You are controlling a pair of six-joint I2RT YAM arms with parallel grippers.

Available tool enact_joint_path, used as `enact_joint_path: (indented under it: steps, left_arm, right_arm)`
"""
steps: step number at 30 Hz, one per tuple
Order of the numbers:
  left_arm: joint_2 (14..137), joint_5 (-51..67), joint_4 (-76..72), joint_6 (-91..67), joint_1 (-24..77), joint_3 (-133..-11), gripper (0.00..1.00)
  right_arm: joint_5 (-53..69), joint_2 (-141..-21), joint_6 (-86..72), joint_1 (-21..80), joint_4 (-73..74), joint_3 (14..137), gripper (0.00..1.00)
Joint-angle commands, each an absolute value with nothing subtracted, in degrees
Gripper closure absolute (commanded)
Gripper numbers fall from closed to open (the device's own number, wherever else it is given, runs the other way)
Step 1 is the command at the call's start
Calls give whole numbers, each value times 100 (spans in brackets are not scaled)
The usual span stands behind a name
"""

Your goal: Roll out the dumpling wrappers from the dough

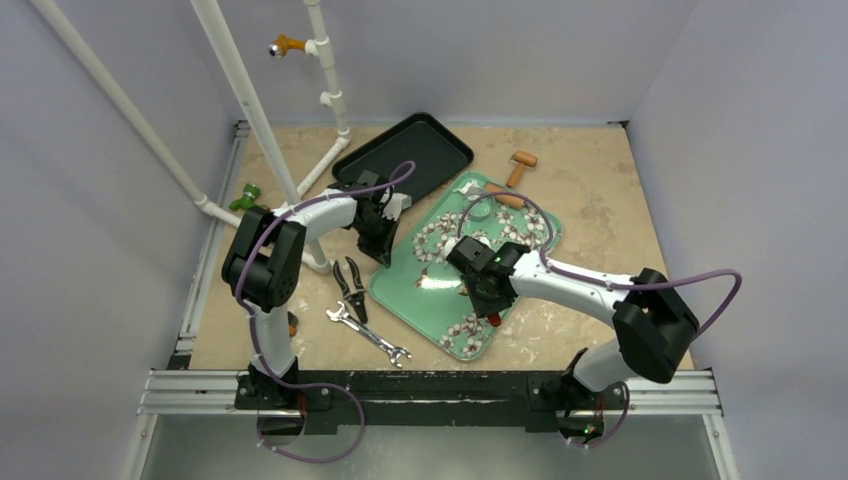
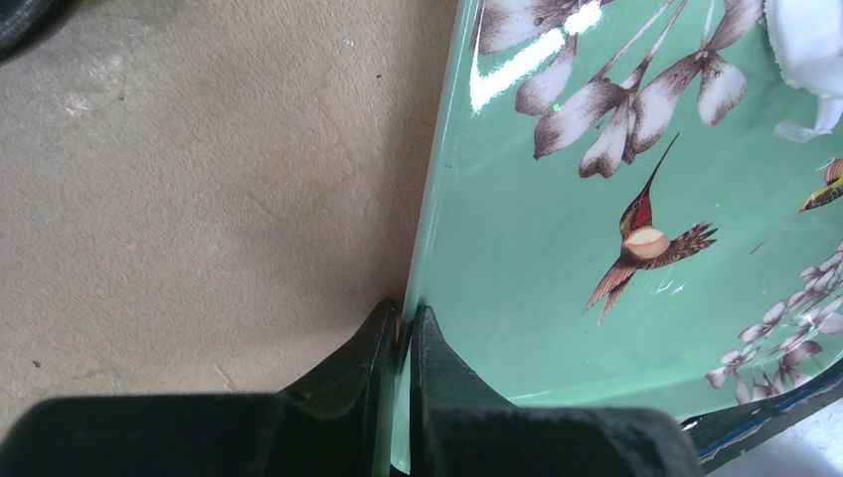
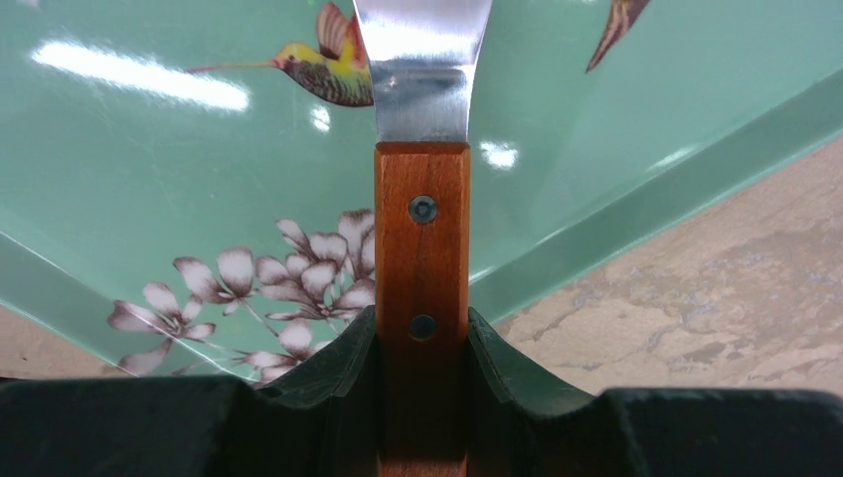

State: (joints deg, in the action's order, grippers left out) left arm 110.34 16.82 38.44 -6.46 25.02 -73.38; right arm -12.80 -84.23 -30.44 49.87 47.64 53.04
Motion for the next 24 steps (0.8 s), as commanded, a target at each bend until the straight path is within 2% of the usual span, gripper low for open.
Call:
enact_joint_path:
  steps: [1, 8, 24]
  left_arm:
    - [11057, 1596, 3674, -773, 2475, -7277, 100]
    - [10976, 1611, 3653, -735, 2474, -7260, 100]
    - [10330, 2040, 3521, -502, 2468, -7138, 100]
  right_arm:
    - [-1268, -8512, -2979, 5001, 4145, 5330, 100]
    - [-1407, -8683, -2954, 4992, 3701, 5165, 100]
    - [-1856, -7722, -2515, 4989, 2781, 5057, 100]
